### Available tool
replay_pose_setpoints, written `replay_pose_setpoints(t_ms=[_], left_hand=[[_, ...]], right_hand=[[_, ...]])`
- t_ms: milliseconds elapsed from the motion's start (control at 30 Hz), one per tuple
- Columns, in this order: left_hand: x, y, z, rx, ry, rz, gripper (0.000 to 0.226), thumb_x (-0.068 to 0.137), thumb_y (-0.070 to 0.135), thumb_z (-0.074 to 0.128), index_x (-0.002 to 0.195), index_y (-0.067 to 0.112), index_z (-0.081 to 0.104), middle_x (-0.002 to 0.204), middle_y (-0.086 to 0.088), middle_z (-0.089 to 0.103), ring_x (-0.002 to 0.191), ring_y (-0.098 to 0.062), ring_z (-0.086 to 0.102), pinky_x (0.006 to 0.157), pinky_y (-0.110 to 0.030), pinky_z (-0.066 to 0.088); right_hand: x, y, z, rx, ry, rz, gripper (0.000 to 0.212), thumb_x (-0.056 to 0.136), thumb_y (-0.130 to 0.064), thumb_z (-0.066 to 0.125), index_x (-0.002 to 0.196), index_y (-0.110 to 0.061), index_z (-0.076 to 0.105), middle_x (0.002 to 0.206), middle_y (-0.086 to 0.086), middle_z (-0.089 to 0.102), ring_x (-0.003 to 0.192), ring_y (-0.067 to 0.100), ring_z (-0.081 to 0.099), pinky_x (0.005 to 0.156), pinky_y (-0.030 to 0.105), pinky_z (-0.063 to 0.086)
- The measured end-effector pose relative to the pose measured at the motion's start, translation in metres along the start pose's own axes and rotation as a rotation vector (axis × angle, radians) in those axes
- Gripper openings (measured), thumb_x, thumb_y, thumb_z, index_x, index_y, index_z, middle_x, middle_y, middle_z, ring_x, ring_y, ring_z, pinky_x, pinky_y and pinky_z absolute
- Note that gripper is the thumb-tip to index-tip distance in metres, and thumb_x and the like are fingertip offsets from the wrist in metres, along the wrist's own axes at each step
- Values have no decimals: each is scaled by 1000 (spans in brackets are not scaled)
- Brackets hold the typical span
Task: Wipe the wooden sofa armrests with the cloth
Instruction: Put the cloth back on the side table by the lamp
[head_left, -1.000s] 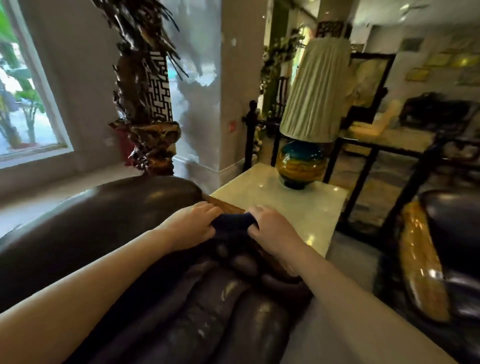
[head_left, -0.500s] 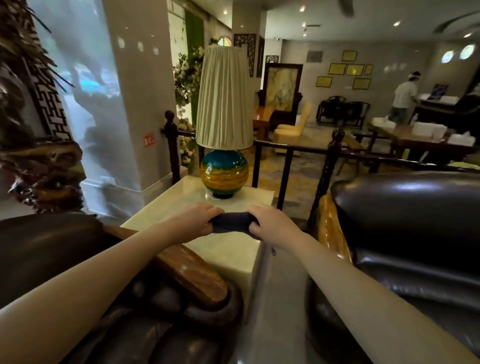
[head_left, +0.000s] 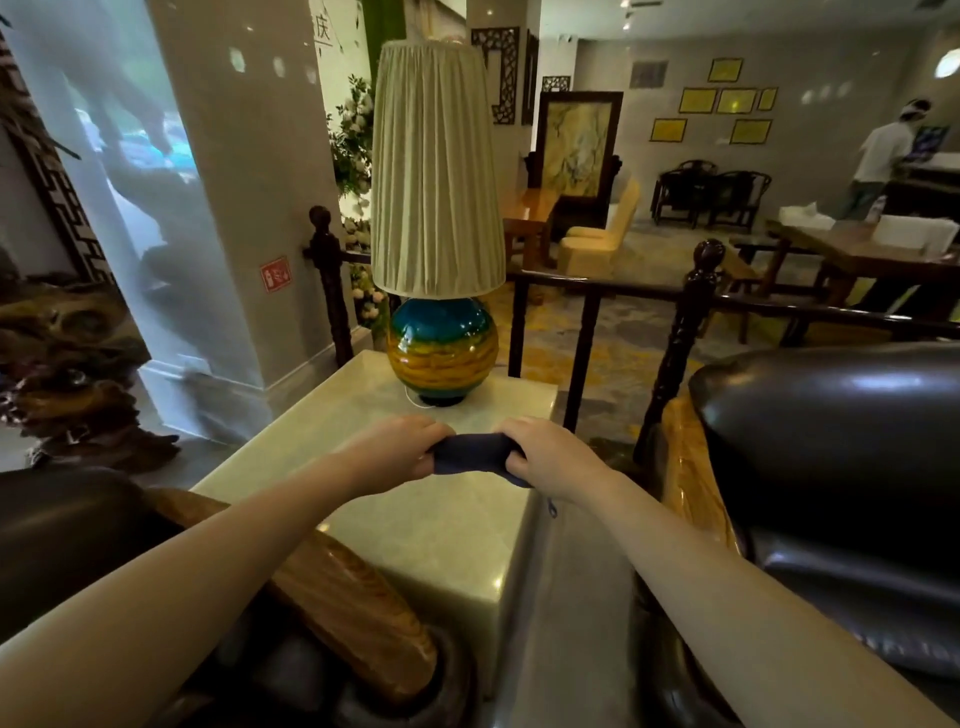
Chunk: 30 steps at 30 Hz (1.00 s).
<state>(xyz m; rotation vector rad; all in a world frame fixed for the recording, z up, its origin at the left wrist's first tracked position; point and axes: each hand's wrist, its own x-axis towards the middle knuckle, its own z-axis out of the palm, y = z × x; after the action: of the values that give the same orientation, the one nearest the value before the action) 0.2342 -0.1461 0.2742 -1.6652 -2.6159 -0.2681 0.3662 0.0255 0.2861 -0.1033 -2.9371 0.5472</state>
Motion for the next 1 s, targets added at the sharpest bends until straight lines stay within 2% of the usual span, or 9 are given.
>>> replay_pose_setpoints(t_ms=[67,233,400,667,733,800,867,933,1000], left_hand=[[30,-25,13,-20,3,-12,25,88,23,52,113,26,53,104,1,62,88,-10,50,76,-24,39],[97,-78,39,-43,-60,-34,29,89,22,51,118,24,52,109,-1,62,99,-15,54,86,-29,44],[151,-116,63,-36,-73,-61,29,90,20,49,119,25,52,110,0,62,101,-14,53,89,-30,44],[198,-181,147,81,-50,-203,33,90,21,52,123,28,47,114,4,62,103,-13,56,92,-31,48],[200,-193,172,108,-34,-230,39,83,20,64,119,24,53,108,4,67,96,-13,61,81,-28,54],[200,-206,201,125,-19,-239,50,65,20,80,111,21,60,96,5,70,82,-11,65,67,-23,56],[200,-220,231,139,-31,-261,56,56,21,84,107,17,63,93,5,70,79,-11,66,63,-21,56],[202,-235,259,164,-42,-262,47,59,20,79,104,14,66,93,2,72,81,-13,67,62,-21,57],[204,-248,287,217,-33,-285,32,70,21,57,98,13,70,90,1,74,80,-13,69,59,-19,56]], right_hand=[[36,24,9,12,-6,3,22,89,-14,48,109,-14,56,109,10,62,95,24,57,82,40,52],[119,77,31,41,-94,4,22,87,-14,50,109,-17,57,106,6,63,93,22,57,81,41,53],[187,125,51,67,-157,-2,24,88,-15,49,111,-18,57,108,5,62,93,20,56,80,35,50],[296,192,115,48,-318,-141,36,87,-7,43,114,-21,60,108,8,63,96,25,57,80,39,48],[319,207,139,47,-344,-193,36,86,-5,42,112,-20,61,106,11,64,96,29,57,78,39,46],[339,219,168,34,-370,-230,37,86,-6,43,115,-19,61,111,12,65,102,32,57,81,39,47],[358,231,200,26,-395,-239,39,87,-8,43,121,-21,58,119,10,64,108,30,57,88,37,47],[375,241,233,39,-401,-274,40,86,-9,43,122,-22,57,122,7,63,111,27,55,89,32,45],[391,251,267,54,-386,-323,41,85,-6,43,121,-20,57,123,6,62,113,25,54,90,32,46]])
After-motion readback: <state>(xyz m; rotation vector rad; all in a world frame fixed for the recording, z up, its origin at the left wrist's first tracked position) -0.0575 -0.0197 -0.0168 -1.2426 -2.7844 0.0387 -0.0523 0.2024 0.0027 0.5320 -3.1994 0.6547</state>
